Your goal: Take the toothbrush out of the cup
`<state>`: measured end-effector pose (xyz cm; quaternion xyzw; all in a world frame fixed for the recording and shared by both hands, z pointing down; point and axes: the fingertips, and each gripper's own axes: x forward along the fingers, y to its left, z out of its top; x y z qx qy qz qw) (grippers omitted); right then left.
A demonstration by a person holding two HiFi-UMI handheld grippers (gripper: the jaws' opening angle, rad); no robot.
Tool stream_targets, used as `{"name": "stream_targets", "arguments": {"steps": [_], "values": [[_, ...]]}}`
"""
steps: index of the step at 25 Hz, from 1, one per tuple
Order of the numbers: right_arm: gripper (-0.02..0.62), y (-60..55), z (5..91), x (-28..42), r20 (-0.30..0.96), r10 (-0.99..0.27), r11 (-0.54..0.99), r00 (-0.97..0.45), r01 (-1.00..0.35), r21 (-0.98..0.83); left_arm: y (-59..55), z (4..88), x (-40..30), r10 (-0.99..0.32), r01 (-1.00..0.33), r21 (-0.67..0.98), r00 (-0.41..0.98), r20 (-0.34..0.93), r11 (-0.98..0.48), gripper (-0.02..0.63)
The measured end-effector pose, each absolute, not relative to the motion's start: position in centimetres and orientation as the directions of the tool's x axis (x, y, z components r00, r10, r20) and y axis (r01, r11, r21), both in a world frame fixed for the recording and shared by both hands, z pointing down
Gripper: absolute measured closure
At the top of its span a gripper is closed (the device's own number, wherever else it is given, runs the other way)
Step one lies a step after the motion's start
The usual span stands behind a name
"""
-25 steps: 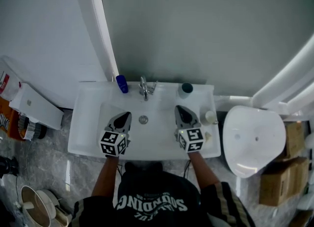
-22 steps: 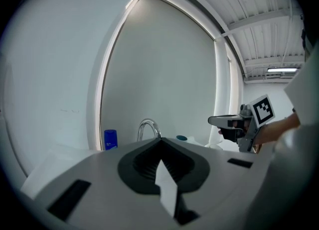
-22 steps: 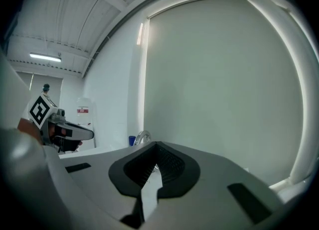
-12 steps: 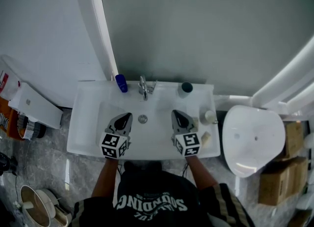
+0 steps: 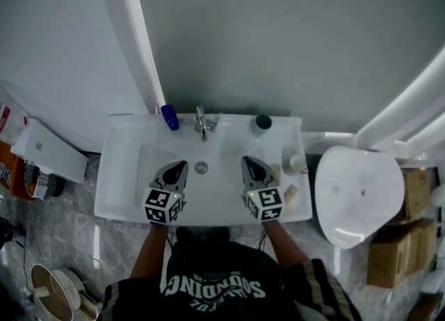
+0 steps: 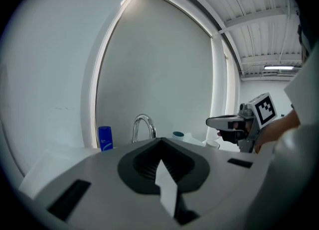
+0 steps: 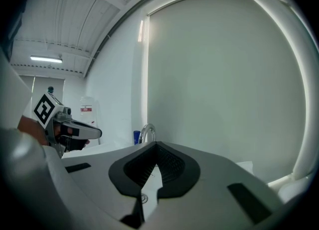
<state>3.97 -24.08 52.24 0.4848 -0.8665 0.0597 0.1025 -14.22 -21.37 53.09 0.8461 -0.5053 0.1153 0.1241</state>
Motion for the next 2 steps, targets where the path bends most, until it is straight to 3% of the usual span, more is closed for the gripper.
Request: {"name": "stream_targets", "arguments": {"steps": [2], "values": [[0.600, -24.03, 52.36, 3.88, 0.240, -0.826, 0.524, -0.511, -0.851, -0.008, -21.40, 53.38, -14.11, -0.824, -0.883, 0.096, 0.464, 0.326, -0.459, 0.607]]}}
